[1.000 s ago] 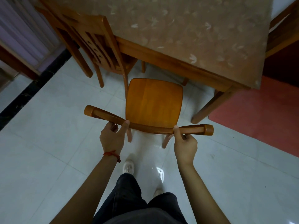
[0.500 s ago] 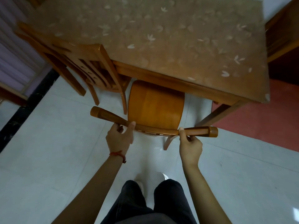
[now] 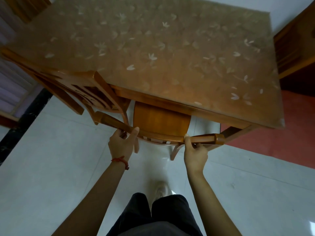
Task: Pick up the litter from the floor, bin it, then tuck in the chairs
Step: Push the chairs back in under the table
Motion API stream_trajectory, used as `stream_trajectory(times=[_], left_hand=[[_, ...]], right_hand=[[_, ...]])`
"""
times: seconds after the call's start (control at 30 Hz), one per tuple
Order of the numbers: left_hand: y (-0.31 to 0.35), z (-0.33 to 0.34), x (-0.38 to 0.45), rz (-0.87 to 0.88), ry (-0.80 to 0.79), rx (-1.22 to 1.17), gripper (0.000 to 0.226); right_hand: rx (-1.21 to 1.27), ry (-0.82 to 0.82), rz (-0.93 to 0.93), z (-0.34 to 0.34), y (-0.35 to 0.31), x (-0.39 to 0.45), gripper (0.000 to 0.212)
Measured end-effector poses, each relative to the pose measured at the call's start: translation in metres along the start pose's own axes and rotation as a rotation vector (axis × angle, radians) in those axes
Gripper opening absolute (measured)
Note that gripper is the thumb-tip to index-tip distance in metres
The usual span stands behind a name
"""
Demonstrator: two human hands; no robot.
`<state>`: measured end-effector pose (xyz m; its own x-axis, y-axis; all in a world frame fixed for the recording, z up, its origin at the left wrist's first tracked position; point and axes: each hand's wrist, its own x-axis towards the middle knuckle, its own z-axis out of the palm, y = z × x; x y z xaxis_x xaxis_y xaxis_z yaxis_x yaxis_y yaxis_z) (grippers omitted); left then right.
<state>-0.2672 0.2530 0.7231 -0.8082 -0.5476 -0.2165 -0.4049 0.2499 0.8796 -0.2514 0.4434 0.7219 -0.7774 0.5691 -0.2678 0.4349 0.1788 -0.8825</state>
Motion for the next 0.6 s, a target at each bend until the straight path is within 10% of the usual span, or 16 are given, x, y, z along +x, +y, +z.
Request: stream_trajectory(times=[0.6], left_hand=[[0.037, 0.02, 0.083, 0.0, -0.103, -0.003, 0.035]], right_hand=[[0.002, 0.07, 0.083, 0.052, -0.046, 0.047, 0.038]])
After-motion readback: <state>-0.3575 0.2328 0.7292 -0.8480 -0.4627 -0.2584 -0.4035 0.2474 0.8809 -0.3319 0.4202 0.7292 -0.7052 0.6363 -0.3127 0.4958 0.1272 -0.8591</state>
